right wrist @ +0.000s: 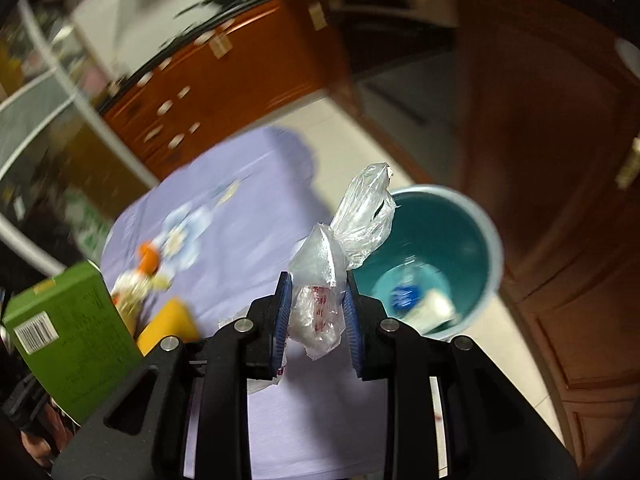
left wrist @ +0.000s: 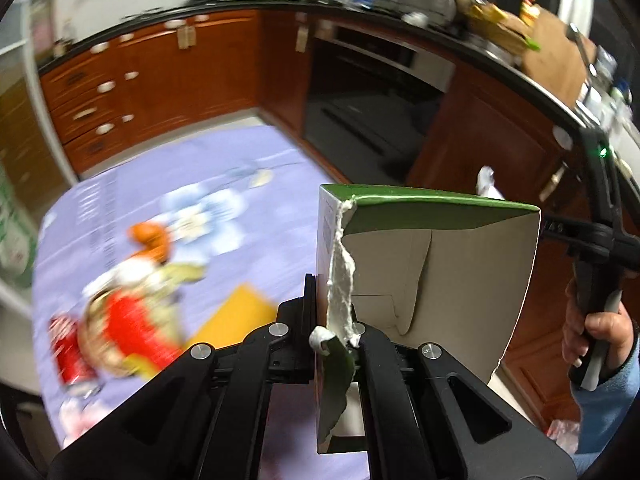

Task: Collect trash
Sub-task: 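Carry the box and bag over the bin and release both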

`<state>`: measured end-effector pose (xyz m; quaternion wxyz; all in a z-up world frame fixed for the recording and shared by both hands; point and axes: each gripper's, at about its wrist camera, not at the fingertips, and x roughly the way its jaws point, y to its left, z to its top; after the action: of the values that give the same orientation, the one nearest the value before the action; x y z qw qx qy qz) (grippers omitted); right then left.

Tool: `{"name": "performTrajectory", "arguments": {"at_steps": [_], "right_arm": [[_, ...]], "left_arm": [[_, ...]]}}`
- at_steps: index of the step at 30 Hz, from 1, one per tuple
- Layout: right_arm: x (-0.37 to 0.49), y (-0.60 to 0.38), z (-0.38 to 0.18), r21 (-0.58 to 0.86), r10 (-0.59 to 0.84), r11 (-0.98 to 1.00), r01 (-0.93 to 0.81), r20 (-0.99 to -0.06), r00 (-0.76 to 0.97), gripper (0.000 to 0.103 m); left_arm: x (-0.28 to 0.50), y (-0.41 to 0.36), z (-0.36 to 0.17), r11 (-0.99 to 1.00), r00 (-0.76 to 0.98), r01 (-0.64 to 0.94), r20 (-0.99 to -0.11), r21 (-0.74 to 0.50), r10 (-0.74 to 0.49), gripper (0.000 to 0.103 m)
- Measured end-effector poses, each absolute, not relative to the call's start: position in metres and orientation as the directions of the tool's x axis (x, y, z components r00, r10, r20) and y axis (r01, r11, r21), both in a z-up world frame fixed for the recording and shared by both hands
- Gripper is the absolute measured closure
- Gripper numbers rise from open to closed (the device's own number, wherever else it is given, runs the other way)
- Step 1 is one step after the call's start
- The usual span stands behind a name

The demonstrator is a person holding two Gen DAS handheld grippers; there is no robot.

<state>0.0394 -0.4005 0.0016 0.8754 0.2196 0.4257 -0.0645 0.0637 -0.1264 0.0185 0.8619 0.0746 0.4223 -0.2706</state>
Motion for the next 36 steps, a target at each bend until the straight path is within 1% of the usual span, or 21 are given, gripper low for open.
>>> {"name": "performTrajectory", "arguments": {"at_steps": [3, 5, 10, 18, 23, 24, 25, 26, 28, 29, 34, 36], "right_arm": [[0.031, -0.442, -0.001, 0.312, -0.002, 0.871, 0.380, -0.770, 0.638, 0.079], [0.028, -0.464, -0.006, 0.315, -0.027, 0.852, 0.418, -0.771, 0.636, 0.079], [0.027, -0.504, -0.025, 0.315, -0.043, 0.823, 0.472, -0.795, 0.605, 0.079], [0.039, -0.535, -0.051, 0.281, -0.054, 0.817, 0.504, -0.831, 0.553, 0.079], [0.043, -0.544, -0.067, 0.273, -0.046, 0.814, 0.513, -0.850, 0.525, 0.079], [0.045, -0.545, -0.070, 0.271, -0.044, 0.814, 0.514, -0.854, 0.519, 0.079], [0.047, -0.546, -0.074, 0.269, -0.041, 0.813, 0.516, -0.858, 0.512, 0.079], [0.049, -0.547, -0.076, 0.270, -0.038, 0.812, 0.518, -0.861, 0.508, 0.079], [0.053, -0.546, -0.082, 0.269, -0.031, 0.812, 0.518, -0.867, 0.498, 0.079], [0.056, -0.546, -0.083, 0.267, -0.029, 0.814, 0.516, -0.869, 0.494, 0.078], [0.072, -0.539, -0.093, 0.265, -0.005, 0.827, 0.496, -0.879, 0.476, 0.078], [0.078, -0.536, -0.096, 0.267, 0.009, 0.833, 0.484, -0.882, 0.471, 0.078]], "left_arm": [[0.076, -0.180, 0.008, 0.804, 0.440, 0.585, -0.792, -0.104, -0.423, 0.102], [0.081, -0.214, 0.000, 0.783, 0.417, 0.616, -0.806, -0.089, -0.420, 0.102], [0.097, -0.282, -0.028, 0.739, 0.350, 0.669, -0.843, -0.082, -0.410, 0.102], [0.123, -0.346, -0.071, 0.714, 0.278, 0.694, -0.879, -0.094, -0.387, 0.101], [0.139, -0.362, -0.093, 0.707, 0.246, 0.700, -0.897, -0.097, -0.366, 0.095], [0.143, -0.364, -0.097, 0.713, 0.245, 0.694, -0.900, -0.096, -0.360, 0.093], [0.146, -0.363, -0.099, 0.717, 0.243, 0.690, -0.902, -0.097, -0.356, 0.079], [0.149, -0.364, -0.102, 0.725, 0.244, 0.682, -0.904, -0.097, -0.350, 0.059], [0.153, -0.361, -0.102, 0.731, 0.262, 0.677, -0.899, -0.088, -0.351, 0.043], [0.154, -0.359, -0.101, 0.732, 0.277, 0.677, -0.894, -0.077, -0.351, 0.040], [0.157, -0.349, -0.098, 0.743, 0.283, 0.664, -0.891, -0.086, -0.356, 0.035], [0.156, -0.343, -0.097, 0.753, 0.284, 0.652, -0.891, -0.091, -0.354, 0.032]]}}
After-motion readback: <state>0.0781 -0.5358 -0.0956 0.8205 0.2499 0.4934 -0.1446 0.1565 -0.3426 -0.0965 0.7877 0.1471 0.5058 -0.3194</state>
